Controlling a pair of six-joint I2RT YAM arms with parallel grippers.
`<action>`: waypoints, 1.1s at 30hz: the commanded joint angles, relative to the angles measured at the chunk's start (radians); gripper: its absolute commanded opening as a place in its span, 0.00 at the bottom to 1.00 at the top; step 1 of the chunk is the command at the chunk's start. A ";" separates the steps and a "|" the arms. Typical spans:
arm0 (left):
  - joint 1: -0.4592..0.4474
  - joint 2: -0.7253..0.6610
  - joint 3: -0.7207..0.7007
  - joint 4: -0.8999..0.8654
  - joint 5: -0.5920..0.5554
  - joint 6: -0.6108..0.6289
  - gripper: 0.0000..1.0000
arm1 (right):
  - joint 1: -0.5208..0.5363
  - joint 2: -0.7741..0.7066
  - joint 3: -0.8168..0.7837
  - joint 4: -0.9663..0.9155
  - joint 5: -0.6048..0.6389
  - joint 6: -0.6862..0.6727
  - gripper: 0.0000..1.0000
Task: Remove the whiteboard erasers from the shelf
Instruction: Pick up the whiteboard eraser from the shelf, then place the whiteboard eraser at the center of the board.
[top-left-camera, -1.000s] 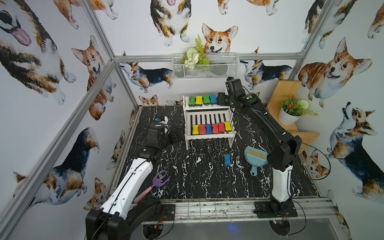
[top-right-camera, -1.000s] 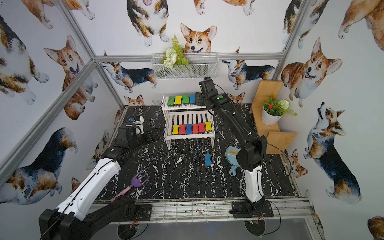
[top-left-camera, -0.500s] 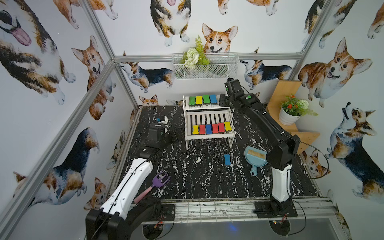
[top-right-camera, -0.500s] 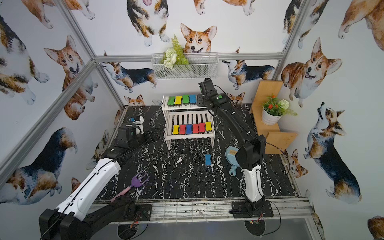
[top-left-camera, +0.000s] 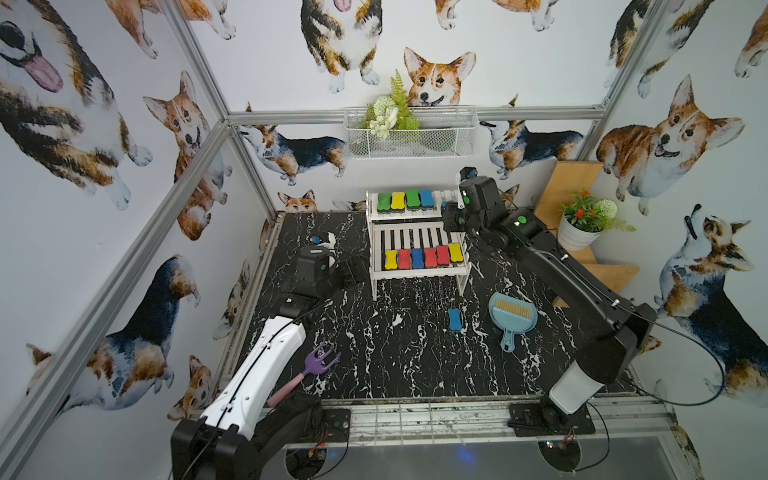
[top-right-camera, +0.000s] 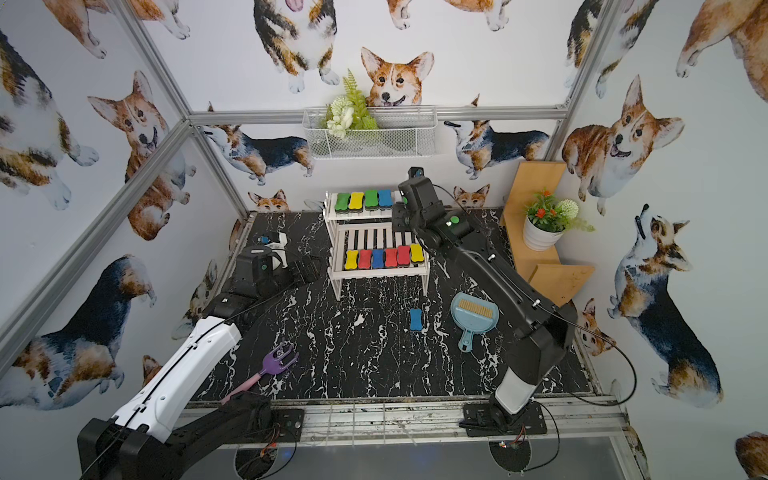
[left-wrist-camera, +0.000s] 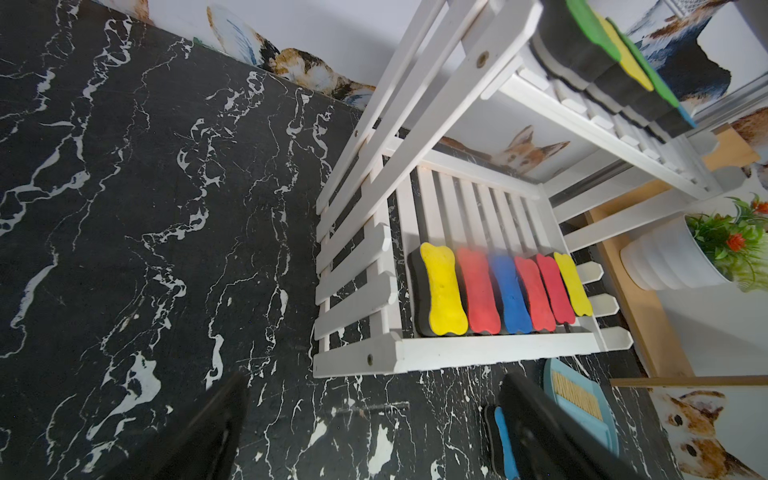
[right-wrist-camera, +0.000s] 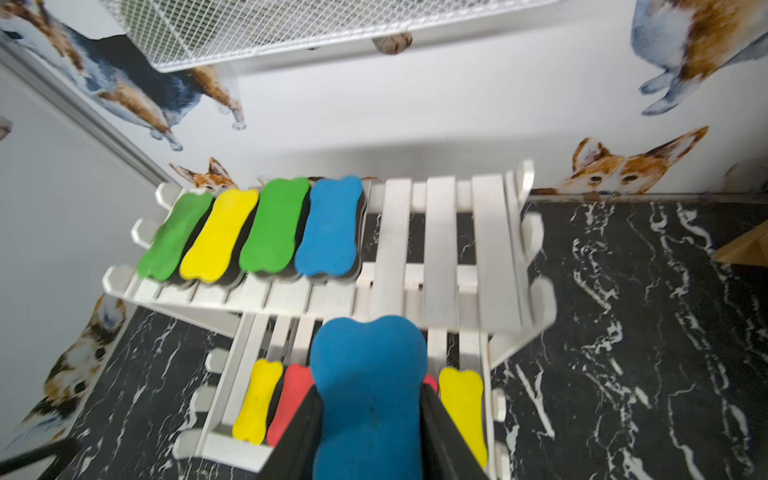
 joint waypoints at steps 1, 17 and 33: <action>0.002 -0.006 0.004 0.013 -0.009 0.007 1.00 | 0.042 -0.134 -0.200 0.126 0.020 0.087 0.36; 0.002 -0.002 0.007 0.013 -0.023 0.012 1.00 | 0.322 -0.362 -0.936 0.373 0.097 0.387 0.34; 0.002 0.000 0.007 0.004 -0.029 0.015 1.00 | 0.341 0.014 -0.914 0.581 0.176 0.427 0.34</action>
